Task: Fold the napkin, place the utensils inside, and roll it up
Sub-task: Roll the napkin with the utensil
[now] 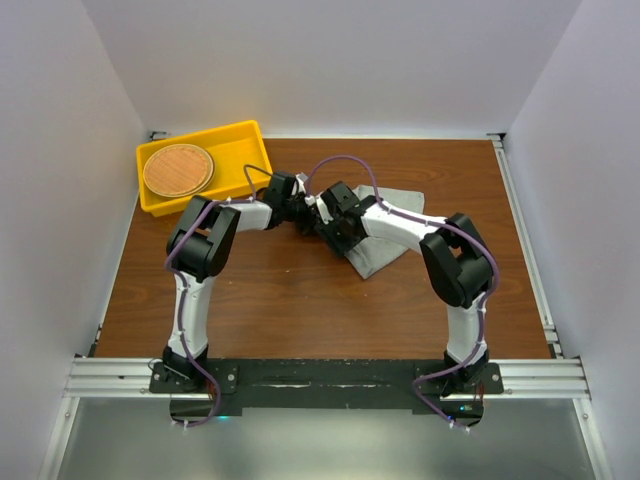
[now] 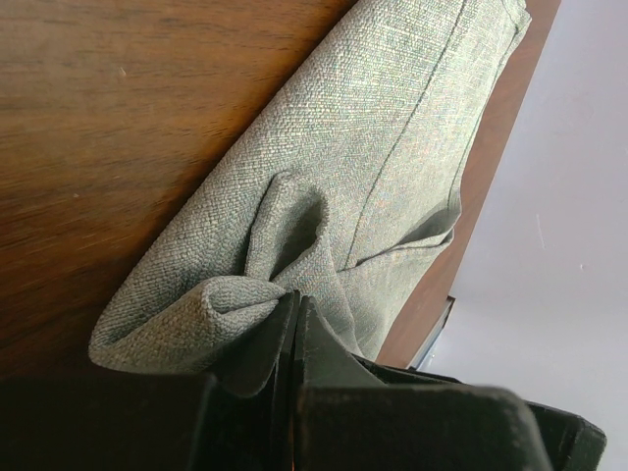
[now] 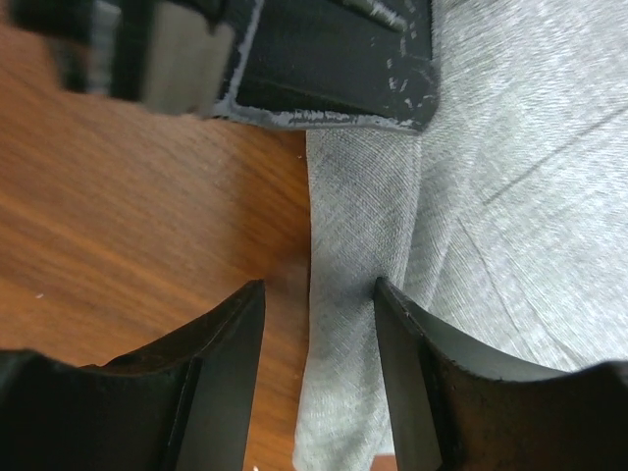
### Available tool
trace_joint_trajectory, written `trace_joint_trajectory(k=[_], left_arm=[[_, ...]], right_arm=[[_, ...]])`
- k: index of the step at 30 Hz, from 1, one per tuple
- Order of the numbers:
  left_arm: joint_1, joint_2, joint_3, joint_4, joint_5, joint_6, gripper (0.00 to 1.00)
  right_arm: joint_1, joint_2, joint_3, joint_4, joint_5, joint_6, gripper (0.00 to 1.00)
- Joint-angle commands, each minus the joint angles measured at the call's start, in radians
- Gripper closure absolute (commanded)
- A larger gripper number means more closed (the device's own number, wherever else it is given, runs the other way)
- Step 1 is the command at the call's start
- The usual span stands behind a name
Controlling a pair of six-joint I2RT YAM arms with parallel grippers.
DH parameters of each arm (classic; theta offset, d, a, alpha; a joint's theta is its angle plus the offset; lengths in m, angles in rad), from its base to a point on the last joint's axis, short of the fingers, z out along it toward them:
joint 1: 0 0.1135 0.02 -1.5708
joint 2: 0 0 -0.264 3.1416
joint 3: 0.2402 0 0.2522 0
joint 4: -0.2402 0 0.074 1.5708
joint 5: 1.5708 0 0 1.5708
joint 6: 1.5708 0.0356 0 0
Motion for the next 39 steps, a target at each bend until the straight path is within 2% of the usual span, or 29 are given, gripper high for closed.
trace_joint_trajectory(k=[1,5,11,15,16,21,22,23,25,26,29,31,32,35,39], left_arm=[[0.005,0.028,-0.030,-0.137,-0.079,0.044,1.00],[0.008,0.027,-0.033,-0.146,-0.079,0.051,1.00],[0.018,0.027,-0.029,-0.139,-0.053,0.062,1.00],[0.021,0.031,-0.018,-0.139,-0.047,0.065,0.99],[0.021,0.033,-0.014,-0.142,-0.045,0.064,0.99],[0.036,0.033,-0.007,-0.129,-0.029,0.054,0.98],[0.039,0.033,-0.007,-0.125,-0.015,0.051,0.98],[0.045,0.030,-0.003,-0.120,-0.007,0.053,0.94],[0.057,0.009,0.005,-0.117,-0.001,0.068,0.87],[0.062,-0.005,0.014,-0.125,-0.005,0.077,0.75],[0.076,-0.073,0.007,-0.146,-0.019,0.097,0.53],[0.082,-0.134,-0.013,-0.140,-0.022,0.087,0.47],[0.082,-0.159,-0.039,-0.139,-0.030,0.083,0.40],[0.080,-0.251,-0.115,-0.131,-0.073,0.048,0.33],[0.076,-0.332,-0.196,-0.125,-0.128,-0.030,0.30]], right_arm=[[-0.005,0.026,-0.048,0.057,0.061,0.000,0.51],[-0.005,0.065,-0.079,0.055,0.123,0.044,0.60],[-0.003,0.091,-0.160,0.073,0.245,0.133,0.50],[0.001,0.115,-0.149,0.062,0.300,0.155,0.56],[0.003,0.120,-0.149,0.059,0.307,0.152,0.65],[0.003,0.135,-0.143,0.058,0.316,0.145,0.85],[0.005,0.134,-0.145,0.056,0.307,0.142,0.92],[0.003,0.134,-0.145,0.054,0.298,0.127,0.98],[0.003,0.120,-0.145,0.050,0.232,0.122,1.00],[-0.002,0.108,-0.149,0.054,0.207,0.116,1.00],[-0.026,0.095,-0.114,0.030,0.054,0.107,1.00],[-0.044,0.097,-0.094,0.015,-0.059,0.110,1.00],[-0.060,0.091,-0.100,0.030,-0.093,0.113,1.00],[-0.090,0.077,-0.112,0.061,-0.232,0.113,1.00],[-0.144,0.077,-0.140,0.094,-0.356,0.122,1.00]])
